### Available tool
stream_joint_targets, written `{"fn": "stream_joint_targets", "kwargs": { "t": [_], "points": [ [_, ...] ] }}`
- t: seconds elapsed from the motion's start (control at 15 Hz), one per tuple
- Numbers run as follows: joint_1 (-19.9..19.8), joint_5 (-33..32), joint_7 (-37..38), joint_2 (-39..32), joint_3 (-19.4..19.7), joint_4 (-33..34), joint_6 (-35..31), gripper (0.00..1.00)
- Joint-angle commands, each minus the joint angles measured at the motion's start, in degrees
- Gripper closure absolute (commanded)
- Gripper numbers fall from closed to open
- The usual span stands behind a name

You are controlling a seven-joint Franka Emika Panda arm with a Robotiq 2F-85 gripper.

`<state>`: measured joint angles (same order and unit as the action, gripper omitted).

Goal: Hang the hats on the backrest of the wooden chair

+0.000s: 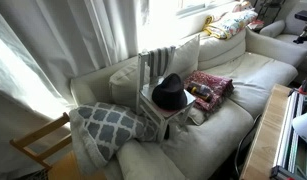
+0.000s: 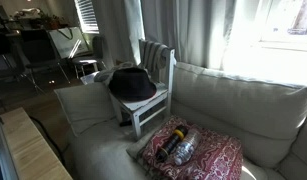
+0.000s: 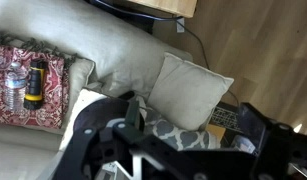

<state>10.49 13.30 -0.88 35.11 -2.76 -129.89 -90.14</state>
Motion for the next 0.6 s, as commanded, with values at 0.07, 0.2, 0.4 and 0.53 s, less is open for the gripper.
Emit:
{"fn": "stream_joint_targets", "kwargs": {
  "t": [0.07,0.2,0.4,0.53],
  "points": [
    [-1.4,0.5,-0.6,0.0,-1.0,0.2,0.3,0.0],
    [-1.4,0.5,-0.6,0.0,-1.0,0.2,0.3,0.0],
    [-2.2,1.2,3.9,-3.4,-2.9,-1.0,-1.5,0.0],
    [-3.9,1.3,11.1,-6.7,-5.8,-1.8,-6.7,0.0]
  ]
}}
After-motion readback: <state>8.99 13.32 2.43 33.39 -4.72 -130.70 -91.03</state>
